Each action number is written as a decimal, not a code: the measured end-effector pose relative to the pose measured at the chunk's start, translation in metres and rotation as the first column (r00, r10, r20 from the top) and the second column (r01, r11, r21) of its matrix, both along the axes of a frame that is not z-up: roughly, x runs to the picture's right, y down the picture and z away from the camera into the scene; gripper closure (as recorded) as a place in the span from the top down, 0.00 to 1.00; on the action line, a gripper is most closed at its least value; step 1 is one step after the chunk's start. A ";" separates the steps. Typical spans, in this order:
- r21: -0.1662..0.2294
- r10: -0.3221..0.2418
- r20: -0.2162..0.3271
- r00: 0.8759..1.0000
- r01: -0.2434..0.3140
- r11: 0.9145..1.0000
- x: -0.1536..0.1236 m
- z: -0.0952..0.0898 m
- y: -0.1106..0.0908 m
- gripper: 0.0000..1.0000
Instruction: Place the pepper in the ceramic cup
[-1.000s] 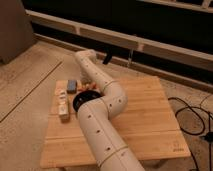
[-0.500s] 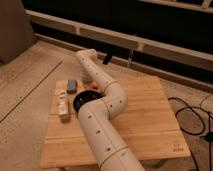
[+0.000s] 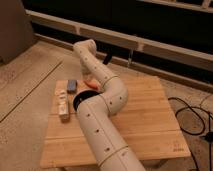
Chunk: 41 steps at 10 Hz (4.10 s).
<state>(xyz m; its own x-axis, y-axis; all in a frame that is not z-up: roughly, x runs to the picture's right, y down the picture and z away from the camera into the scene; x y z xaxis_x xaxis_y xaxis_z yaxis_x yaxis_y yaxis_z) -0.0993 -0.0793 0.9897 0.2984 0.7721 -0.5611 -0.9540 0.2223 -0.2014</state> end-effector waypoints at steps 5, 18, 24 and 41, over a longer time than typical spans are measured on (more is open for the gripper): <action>0.001 -0.082 0.091 0.992 0.082 0.997 0.012 0.009 0.006 0.56; -0.123 -0.228 0.156 0.961 0.248 0.961 0.021 0.034 0.075 0.75; -0.129 -0.229 0.127 0.965 0.245 0.961 0.025 0.035 0.075 0.10; 0.034 -0.079 0.229 0.970 0.074 0.997 -0.045 -0.016 -0.007 0.00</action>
<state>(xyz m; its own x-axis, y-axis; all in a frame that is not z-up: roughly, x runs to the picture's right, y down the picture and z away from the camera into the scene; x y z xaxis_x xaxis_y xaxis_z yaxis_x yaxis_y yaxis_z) -0.1447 -0.0868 0.9734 0.4759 0.7551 -0.4509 -0.8626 0.3007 -0.4069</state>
